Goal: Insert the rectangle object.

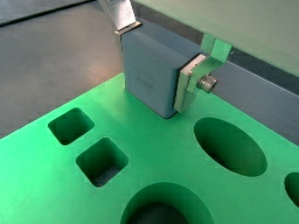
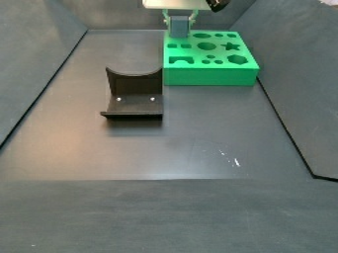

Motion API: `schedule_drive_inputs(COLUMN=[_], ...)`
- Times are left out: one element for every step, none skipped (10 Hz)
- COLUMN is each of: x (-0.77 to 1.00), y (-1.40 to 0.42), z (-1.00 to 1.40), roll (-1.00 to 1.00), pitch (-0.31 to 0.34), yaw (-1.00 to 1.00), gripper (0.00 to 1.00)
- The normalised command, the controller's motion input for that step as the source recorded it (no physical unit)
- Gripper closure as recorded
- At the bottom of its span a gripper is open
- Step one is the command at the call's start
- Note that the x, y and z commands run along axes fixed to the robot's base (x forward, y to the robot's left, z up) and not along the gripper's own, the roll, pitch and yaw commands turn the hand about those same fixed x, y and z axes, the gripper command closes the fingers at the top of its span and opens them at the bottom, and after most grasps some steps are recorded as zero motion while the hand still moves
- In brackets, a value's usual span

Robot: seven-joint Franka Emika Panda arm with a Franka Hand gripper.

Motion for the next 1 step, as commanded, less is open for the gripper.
schedule_drive_inputs(x=[0.00], y=[-0.25], z=[-0.22], roll=[0.10], pitch=[-0.070], yaw=[0.07], gripper=[1.00])
